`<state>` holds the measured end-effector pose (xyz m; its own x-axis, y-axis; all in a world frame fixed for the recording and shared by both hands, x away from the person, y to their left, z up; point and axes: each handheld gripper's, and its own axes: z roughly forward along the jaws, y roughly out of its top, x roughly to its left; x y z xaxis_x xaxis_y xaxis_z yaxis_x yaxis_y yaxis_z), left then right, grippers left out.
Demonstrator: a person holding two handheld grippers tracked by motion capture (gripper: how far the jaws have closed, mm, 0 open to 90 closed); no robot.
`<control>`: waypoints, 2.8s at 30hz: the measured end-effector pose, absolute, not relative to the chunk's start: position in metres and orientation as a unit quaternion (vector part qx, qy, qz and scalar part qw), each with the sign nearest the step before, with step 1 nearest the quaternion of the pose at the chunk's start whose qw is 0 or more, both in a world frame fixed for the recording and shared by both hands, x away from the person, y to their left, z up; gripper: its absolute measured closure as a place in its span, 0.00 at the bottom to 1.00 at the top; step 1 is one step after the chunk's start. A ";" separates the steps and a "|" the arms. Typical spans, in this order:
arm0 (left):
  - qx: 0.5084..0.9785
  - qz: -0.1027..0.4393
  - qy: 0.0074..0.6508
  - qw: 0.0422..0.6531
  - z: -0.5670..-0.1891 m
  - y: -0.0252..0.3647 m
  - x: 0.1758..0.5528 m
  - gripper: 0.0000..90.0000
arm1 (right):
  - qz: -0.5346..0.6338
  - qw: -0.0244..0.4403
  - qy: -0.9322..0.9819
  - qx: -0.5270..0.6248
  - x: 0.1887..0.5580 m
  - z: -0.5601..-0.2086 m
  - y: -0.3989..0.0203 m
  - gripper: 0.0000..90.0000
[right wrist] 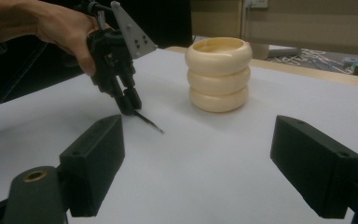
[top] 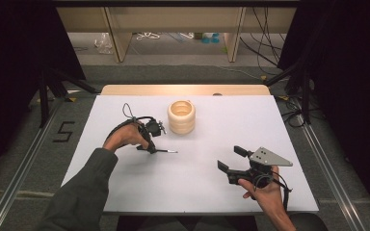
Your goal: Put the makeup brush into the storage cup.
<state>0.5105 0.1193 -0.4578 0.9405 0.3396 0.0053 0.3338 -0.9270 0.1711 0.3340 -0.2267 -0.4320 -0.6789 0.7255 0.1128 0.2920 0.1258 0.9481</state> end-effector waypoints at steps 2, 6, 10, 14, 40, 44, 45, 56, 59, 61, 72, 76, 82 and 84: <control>0.981 0.014 0.174 0.082 -0.458 0.118 0.509 0.84 | 0.561 0.193 0.725 0.351 0.334 -0.432 -0.227 0.21; 0.981 0.013 0.176 0.081 -0.458 0.118 0.509 0.87 | 0.569 0.186 0.720 0.351 0.335 -0.433 -0.226 0.21; 0.980 0.012 0.180 0.079 -0.458 0.117 0.509 0.90 | 0.559 0.191 0.727 0.350 0.334 -0.432 -0.227 0.21; 0.980 0.010 0.182 0.079 -0.458 0.117 0.509 0.94 | 0.563 0.190 0.725 0.349 0.334 -0.433 -0.227 0.21; 0.952 -0.019 0.211 0.222 -0.426 0.127 0.490 0.94 | 0.565 0.183 0.724 0.349 0.336 -0.435 -0.224 0.21; 0.936 -0.032 0.229 0.264 -0.422 0.122 0.483 0.94 | 0.568 0.181 0.723 0.350 0.336 -0.435 -0.224 0.21; 0.934 -0.034 0.230 0.271 -0.421 0.121 0.482 0.94 | 0.567 0.181 0.723 0.349 0.336 -0.435 -0.224 0.21; 0.885 -0.023 0.268 0.380 -0.408 0.113 0.471 0.94 | 0.571 0.179 0.722 0.347 0.336 -0.435 -0.223 0.21; 0.879 -0.019 0.274 0.389 -0.406 0.112 0.471 0.94 | 0.567 0.180 0.724 0.349 0.336 -0.435 -0.223 0.21; 0.875 -0.012 0.280 0.395 -0.406 0.113 0.471 0.94 | 0.567 0.181 0.724 0.349 0.336 -0.435 -0.223 0.21; 0.845 0.008 0.313 0.434 -0.408 0.123 0.473 0.94 | 0.566 0.180 0.725 0.349 0.336 -0.435 -0.223 0.21; 0.831 0.015 0.324 0.452 -0.405 0.126 0.474 0.94 | 0.566 0.182 0.724 0.349 0.336 -0.435 -0.223 0.21; 0.804 0.043 0.345 0.483 -0.400 0.133 0.477 0.94 | 0.566 0.182 0.724 0.349 0.336 -0.435 -0.223 0.21; 0.801 0.044 0.347 0.486 -0.400 0.135 0.478 0.94 | 0.566 0.182 0.724 0.349 0.336 -0.435 -0.223 0.21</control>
